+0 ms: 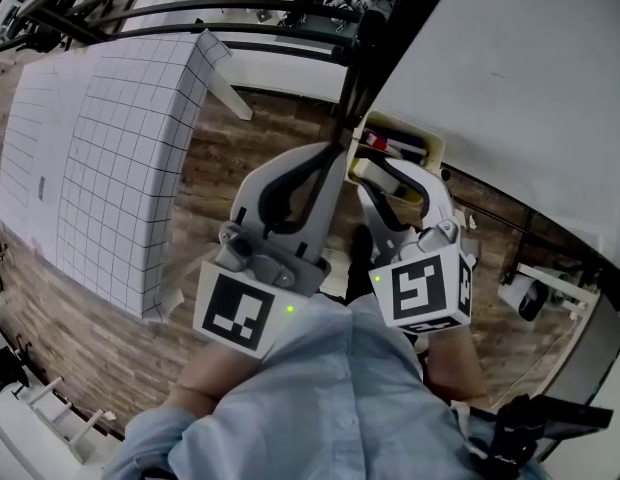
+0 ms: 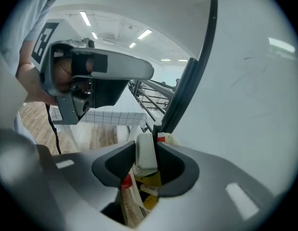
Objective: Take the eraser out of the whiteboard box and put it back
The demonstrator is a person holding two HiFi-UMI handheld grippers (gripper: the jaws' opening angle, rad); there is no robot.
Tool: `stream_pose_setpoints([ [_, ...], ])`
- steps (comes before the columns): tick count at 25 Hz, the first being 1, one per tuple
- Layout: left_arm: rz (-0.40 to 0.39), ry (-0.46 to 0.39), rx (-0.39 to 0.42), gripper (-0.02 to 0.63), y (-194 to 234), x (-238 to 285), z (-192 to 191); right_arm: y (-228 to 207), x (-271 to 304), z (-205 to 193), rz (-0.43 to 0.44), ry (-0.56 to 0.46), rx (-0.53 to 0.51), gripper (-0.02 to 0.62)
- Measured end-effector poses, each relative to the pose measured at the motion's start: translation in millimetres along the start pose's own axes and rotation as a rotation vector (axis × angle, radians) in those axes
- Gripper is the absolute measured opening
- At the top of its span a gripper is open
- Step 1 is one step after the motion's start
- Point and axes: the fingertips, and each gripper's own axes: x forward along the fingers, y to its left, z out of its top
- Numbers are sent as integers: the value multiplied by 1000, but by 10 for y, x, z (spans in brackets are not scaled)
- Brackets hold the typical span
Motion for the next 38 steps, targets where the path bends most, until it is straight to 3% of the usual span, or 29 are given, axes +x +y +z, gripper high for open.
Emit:
stream_pose_setpoints([
  [21,30,-92,184,-2,-423,-119,660,-367,-942,644,-110,-312,9,133],
  [38,45,-104,245,-2,-492,-56,751,-501,-1085,731,-115,-377,2,133],
])
